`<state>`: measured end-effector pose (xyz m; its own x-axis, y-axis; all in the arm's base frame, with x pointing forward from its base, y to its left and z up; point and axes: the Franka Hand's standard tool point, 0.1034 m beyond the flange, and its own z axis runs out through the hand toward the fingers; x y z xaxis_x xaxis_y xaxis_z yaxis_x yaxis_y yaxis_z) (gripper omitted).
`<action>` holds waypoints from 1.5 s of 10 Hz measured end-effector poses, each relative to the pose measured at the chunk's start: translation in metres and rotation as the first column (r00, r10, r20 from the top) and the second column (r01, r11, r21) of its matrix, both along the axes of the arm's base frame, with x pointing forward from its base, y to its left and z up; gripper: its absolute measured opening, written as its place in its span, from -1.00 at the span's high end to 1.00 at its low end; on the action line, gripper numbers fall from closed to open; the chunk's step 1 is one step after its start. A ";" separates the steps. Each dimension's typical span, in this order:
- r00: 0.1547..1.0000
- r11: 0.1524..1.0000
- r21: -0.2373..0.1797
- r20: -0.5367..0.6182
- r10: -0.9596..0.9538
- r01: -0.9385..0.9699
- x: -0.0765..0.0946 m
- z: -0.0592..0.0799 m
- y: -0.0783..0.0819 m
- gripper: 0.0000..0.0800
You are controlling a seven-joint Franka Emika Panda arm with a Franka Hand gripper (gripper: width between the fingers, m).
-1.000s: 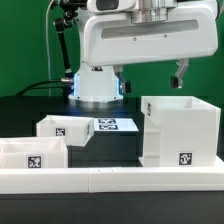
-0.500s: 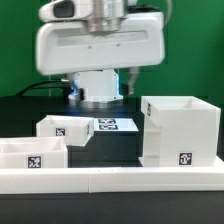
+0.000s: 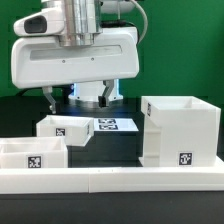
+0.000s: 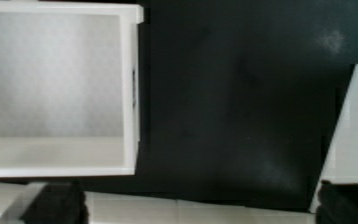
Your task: Assemble drawer
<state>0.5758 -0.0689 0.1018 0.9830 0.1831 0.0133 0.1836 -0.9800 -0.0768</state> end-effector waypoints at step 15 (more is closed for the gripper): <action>0.996 0.993 -0.088 0.037 0.085 -0.082 -0.027 -0.096 -0.035 -0.31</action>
Offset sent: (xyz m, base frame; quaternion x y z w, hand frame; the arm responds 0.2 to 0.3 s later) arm -0.0093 -0.0198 -0.0339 -0.0232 0.0392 -0.0440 0.9980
